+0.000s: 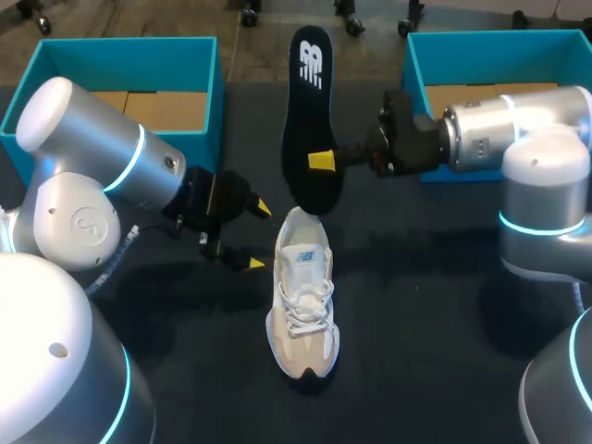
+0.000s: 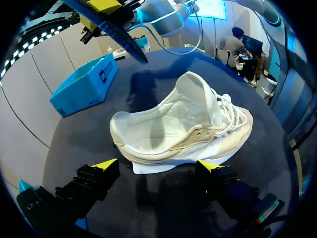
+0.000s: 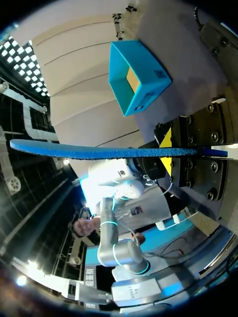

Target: Take the shoe out of the shoebox, open the shoe tongue, remove and reinsert the insole, then place the shoe into the shoebox

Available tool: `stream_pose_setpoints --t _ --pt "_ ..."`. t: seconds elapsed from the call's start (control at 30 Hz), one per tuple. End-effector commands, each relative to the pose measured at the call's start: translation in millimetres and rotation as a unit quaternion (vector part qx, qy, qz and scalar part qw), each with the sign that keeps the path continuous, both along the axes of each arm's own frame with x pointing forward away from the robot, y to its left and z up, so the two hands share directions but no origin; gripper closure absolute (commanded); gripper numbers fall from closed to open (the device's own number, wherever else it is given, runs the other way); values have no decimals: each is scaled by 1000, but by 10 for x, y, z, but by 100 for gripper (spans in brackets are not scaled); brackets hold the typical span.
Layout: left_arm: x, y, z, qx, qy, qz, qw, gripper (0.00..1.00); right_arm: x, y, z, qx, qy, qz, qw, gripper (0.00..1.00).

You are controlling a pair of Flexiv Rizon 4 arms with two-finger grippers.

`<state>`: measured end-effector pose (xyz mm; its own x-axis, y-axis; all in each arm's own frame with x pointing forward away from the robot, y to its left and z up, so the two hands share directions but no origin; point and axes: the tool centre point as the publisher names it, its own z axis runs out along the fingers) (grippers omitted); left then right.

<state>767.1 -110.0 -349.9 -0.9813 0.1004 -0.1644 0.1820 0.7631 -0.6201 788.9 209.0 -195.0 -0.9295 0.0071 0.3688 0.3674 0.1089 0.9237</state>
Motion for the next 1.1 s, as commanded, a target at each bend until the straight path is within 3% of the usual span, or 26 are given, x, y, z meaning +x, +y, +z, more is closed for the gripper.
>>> stream_pose_setpoints --t 0.03,0.2,0.53,1.1 --pt "-9 -2 -5 0 -1 0 1000 0 -124 96 -104 5 -2 -19 1000 100" --pt "-9 -2 -5 0 -1 0 1000 0 -174 120 -293 7 14 -15 1000 100" --pt "-9 -2 -5 0 -1 0 1000 0 -184 38 -536 9 1 -16 1000 100" --pt "-9 -2 -5 0 -1 0 1000 0 -134 -163 -681 6 15 0 1000 100"
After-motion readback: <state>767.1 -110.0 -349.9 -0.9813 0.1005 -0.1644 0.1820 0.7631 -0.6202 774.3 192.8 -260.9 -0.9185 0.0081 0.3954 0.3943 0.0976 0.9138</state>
